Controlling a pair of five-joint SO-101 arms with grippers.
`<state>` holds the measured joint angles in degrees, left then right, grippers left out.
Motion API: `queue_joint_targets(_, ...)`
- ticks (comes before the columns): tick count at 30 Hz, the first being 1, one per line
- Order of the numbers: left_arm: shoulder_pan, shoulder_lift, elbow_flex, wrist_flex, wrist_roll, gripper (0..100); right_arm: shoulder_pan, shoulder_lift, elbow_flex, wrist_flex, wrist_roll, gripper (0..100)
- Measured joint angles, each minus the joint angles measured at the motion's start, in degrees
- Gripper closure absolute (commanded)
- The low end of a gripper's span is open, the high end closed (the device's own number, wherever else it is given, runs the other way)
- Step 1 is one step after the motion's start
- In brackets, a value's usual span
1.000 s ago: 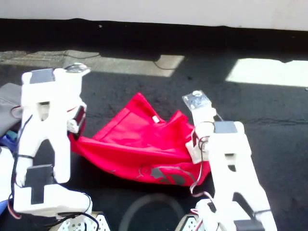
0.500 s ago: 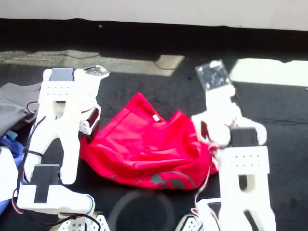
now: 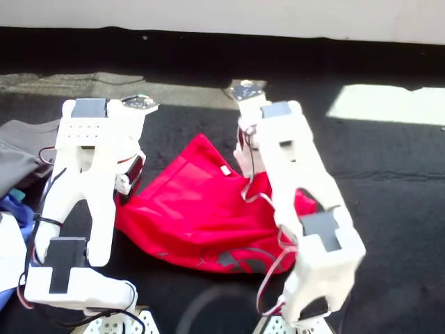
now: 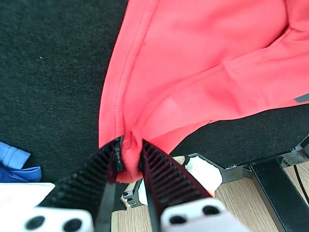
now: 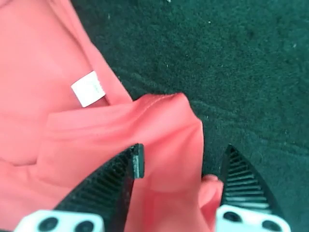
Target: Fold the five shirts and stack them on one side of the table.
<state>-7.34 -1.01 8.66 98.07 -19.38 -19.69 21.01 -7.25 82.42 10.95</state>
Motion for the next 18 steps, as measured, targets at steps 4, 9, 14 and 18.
queue_joint_targets(4, 0.00, 0.00, 0.00, 0.00, 0.00, 99, -0.09, 7.47, -8.88, 4.40, 0.00, 84.8)
queue_joint_targets(9, 0.00, 0.00, 0.00, 0.00, 0.00, 99, 0.00, 12.13, -14.68, 6.07, 0.00, 99.6)
queue_joint_targets(14, 0.00, 0.00, 0.00, 0.00, 0.00, 99, 0.00, 12.57, -15.91, 6.33, 0.00, 99.3)
queue_joint_targets(18, 0.00, 0.00, 0.00, 0.00, 0.00, 99, 0.26, 12.66, -18.55, 7.47, 0.00, 99.3)
